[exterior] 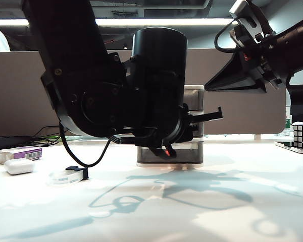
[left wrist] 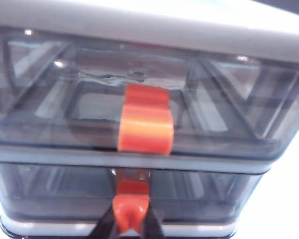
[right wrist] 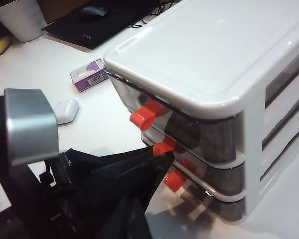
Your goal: Open the second layer of the drawer on the table, pick up the transparent tape on the table and put it in, and finally close the drawer.
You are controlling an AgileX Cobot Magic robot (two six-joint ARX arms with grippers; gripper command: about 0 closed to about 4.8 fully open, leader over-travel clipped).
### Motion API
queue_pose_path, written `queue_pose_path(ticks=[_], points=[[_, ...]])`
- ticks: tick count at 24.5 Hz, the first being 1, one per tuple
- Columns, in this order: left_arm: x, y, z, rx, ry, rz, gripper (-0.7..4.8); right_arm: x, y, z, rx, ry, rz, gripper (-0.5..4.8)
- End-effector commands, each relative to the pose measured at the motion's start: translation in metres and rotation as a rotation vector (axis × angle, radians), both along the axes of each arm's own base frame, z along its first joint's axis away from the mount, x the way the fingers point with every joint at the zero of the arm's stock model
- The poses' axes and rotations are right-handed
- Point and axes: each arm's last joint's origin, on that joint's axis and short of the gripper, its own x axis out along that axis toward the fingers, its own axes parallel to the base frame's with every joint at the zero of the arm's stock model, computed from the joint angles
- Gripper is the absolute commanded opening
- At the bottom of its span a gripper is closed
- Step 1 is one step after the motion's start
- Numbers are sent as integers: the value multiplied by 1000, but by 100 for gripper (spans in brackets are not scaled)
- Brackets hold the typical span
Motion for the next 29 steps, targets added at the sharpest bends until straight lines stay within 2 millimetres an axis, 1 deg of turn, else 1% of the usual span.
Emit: queue_pose_path(ticks=[1, 6, 12, 15, 18, 24, 29], points=[[0, -1, 3, -17, -11, -1, -6, 1, 0, 3, 2, -23, -1, -5], [0, -1, 3, -14, -11, -2, -6, 7, 2, 2, 2, -36, -6, -5], [0, -1, 2, -5, -4, -2, -6, 33, 11, -1, 1, -5, 20, -5], [0, -1, 2, -2, -2, -2, -6, 41, 13, 0, 2, -8, 22, -5], [0, -1, 2, -2, -2, -2, -6, 50, 17, 2, 15, -5, 62, -5], [0, -1, 1, 5, 3, -2, -6, 61, 25, 5, 21, -11, 88, -5], [-1, -1, 0, 10, 6, -3, -6, 66, 34, 4, 24, -9, 118, -5]])
